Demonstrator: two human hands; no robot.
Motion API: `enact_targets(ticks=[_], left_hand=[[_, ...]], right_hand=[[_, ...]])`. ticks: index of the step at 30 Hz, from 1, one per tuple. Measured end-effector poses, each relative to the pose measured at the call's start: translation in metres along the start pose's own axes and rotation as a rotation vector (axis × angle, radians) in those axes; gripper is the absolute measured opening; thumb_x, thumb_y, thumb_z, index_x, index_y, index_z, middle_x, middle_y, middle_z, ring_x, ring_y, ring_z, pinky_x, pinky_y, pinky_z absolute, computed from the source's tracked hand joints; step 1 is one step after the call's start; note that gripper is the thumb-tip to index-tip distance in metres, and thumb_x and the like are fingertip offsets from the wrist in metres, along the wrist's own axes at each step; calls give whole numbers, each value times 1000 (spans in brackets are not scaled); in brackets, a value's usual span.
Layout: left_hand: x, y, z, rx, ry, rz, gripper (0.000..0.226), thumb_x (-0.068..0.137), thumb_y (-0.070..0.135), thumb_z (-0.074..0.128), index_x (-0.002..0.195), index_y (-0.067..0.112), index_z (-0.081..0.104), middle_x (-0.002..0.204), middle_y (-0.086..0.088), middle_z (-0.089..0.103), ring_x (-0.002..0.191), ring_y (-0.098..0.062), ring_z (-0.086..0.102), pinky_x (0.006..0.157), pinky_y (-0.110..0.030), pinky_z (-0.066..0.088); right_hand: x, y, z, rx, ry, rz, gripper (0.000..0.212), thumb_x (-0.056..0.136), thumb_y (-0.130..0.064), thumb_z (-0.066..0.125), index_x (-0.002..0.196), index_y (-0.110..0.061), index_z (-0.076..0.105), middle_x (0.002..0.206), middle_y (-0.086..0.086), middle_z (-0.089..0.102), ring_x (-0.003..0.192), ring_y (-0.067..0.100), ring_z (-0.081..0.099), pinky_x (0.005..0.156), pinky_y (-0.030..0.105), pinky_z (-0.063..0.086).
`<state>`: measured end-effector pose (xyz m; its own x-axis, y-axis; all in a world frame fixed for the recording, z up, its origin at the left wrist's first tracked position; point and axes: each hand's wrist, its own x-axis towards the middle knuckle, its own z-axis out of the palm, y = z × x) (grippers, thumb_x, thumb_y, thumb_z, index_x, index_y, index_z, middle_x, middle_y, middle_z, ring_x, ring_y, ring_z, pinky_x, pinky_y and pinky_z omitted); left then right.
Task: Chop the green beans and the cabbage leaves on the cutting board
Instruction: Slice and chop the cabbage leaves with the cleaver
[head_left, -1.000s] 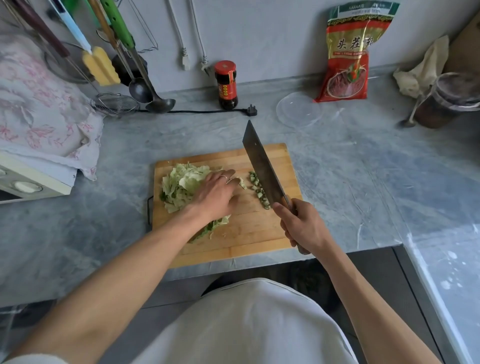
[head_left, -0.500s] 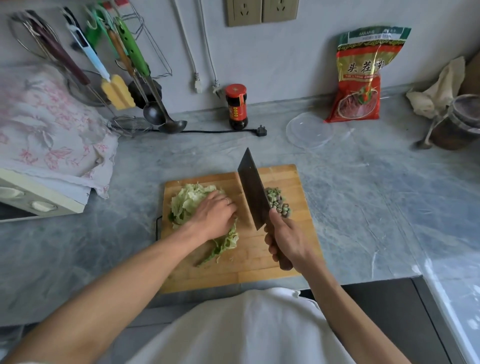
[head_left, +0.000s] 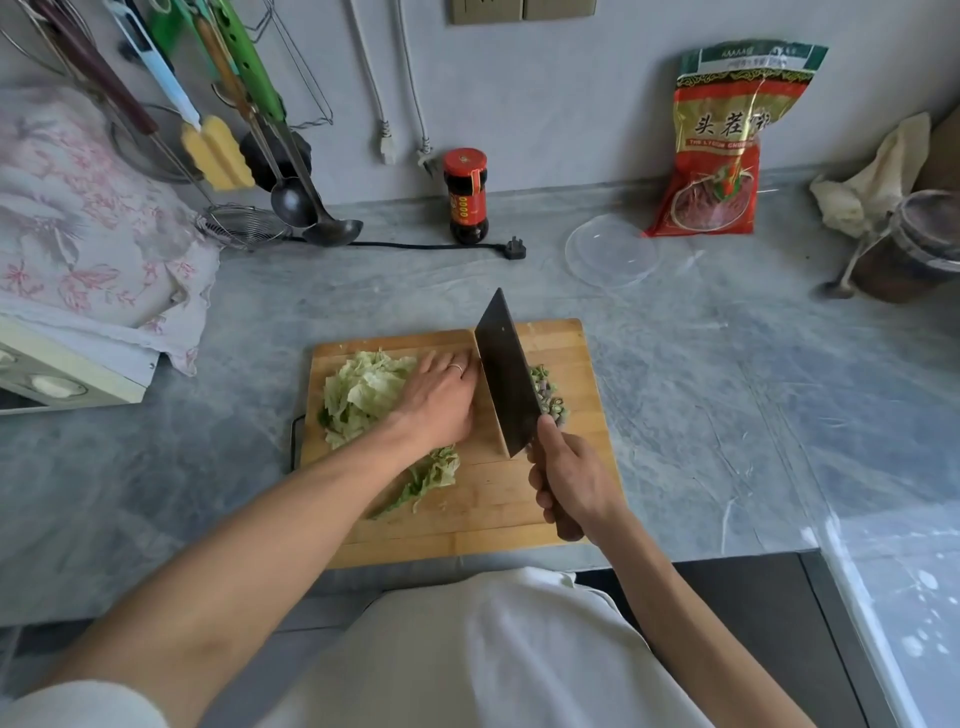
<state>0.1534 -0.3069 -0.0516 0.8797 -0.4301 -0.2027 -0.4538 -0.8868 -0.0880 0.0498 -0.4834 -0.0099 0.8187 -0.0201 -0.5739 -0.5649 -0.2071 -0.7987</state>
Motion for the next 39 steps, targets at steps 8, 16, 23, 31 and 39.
enact_targets(ticks=[8, 16, 23, 31, 39], left_hand=[[-27, -12, 5, -46, 18, 74, 39, 92, 20, 58, 130, 11, 61, 136, -12, 57, 132, -26, 49, 122, -43, 20], [-41, -70, -12, -729, 459, -290, 27, 97, 16, 56, 119, 6, 68, 129, -7, 64, 123, -19, 57, 108, -35, 44], [-38, -138, 38, -797, 185, -461, 58, 97, 52, 48, 142, 15, 50, 152, -7, 42, 143, -26, 35, 117, -43, 32], [-55, -118, 45, -756, 76, -251, 92, 88, 80, 24, 144, 10, 46, 148, -17, 47, 133, -31, 50, 107, -39, 44], [-59, -139, 47, -1042, 172, -308, 83, 85, 78, 42, 139, 15, 51, 113, -6, 72, 98, -17, 70, 95, -40, 53]], right_hand=[[-6, -6, 9, -203, 7, -123, 58, 105, -50, 31, 89, 1, 54, 63, 9, 54, 35, 11, 46, 31, 18, 32], [-9, -4, 39, -323, -6, -173, 59, 102, -54, 33, 83, -3, 57, 67, 13, 59, 47, 21, 52, 39, 26, 36], [-2, -10, 60, -539, 153, -310, 45, 102, -48, 39, 69, -18, 43, 58, -1, 51, 50, 14, 46, 47, 30, 34], [23, -29, 81, -597, 133, -346, 41, 104, -38, 45, 68, -18, 44, 58, -4, 49, 47, 10, 42, 43, 20, 34], [13, -14, 80, -639, 81, -370, 44, 101, -48, 42, 72, -17, 49, 58, -4, 52, 45, 9, 40, 44, 26, 33]])
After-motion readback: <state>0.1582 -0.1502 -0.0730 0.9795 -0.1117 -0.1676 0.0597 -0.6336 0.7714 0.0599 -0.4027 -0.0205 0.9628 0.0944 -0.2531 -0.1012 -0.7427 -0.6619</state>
